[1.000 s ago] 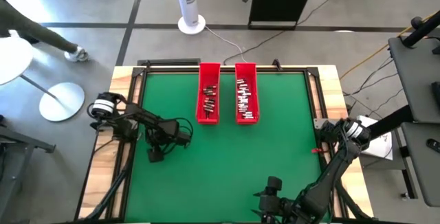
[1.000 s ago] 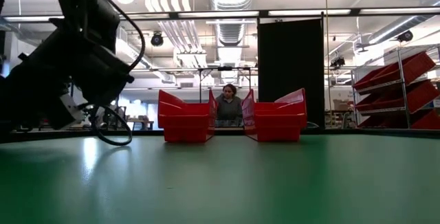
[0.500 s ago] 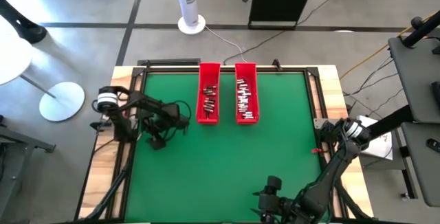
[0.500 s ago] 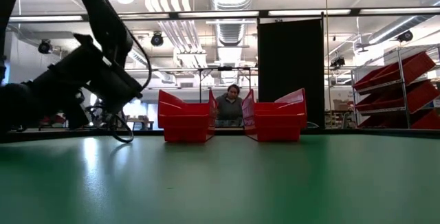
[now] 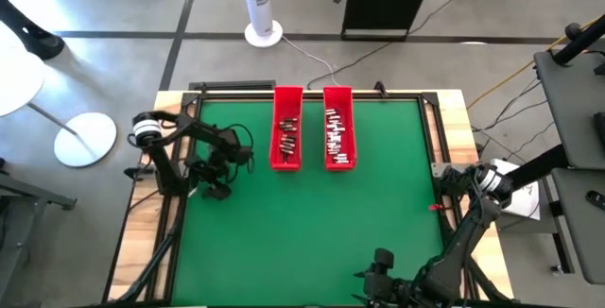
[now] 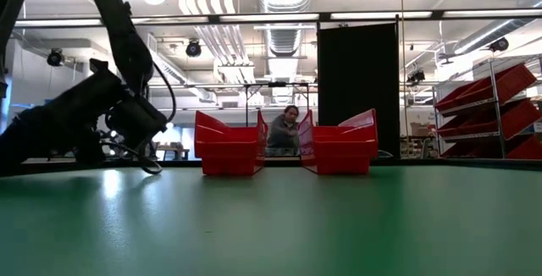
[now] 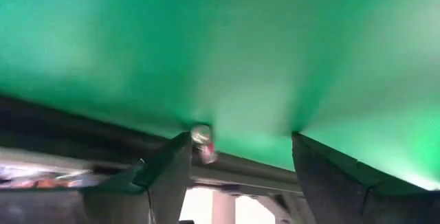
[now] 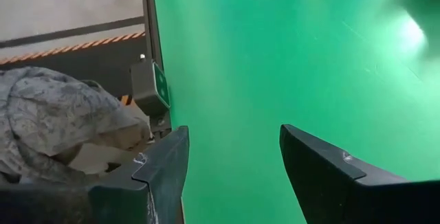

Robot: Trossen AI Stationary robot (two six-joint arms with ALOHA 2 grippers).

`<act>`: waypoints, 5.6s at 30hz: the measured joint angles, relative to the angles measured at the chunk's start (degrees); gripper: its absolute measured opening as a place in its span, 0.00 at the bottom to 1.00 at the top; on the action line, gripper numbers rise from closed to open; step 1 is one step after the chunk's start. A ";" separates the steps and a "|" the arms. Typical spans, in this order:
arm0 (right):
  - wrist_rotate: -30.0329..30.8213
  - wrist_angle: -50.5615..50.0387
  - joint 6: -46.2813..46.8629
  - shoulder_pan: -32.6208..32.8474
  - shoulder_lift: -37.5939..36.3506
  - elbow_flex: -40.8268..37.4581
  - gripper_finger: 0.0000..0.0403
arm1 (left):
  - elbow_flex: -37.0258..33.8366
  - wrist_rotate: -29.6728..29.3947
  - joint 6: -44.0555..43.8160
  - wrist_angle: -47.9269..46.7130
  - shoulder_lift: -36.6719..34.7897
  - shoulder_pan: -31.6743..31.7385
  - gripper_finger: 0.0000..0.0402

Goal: Sort batteries
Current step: Put the silver battery into the right red bin

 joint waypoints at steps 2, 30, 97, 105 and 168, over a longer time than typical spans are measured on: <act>0.03 -0.01 -0.75 -0.04 0.00 0.00 0.54 | 0.03 2.29 -0.78 0.50 0.00 -1.72 0.58; 0.05 -0.39 -3.75 -0.39 0.00 0.00 0.54 | 5.14 6.36 -14.54 3.40 -0.05 -34.16 0.41; -15.41 46.91 -45.57 -30.38 22.85 -0.93 0.49 | 15.52 -27.32 -13.47 52.81 1.11 -58.32 0.02; -15.93 42.36 -47.61 -30.00 19.54 -0.87 0.42 | 15.47 -27.48 -12.21 53.53 1.12 -58.33 0.02; -26.08 8.72 -42.28 -30.51 17.80 11.38 0.29 | 15.38 -35.00 -1.31 73.77 6.68 -54.16 0.13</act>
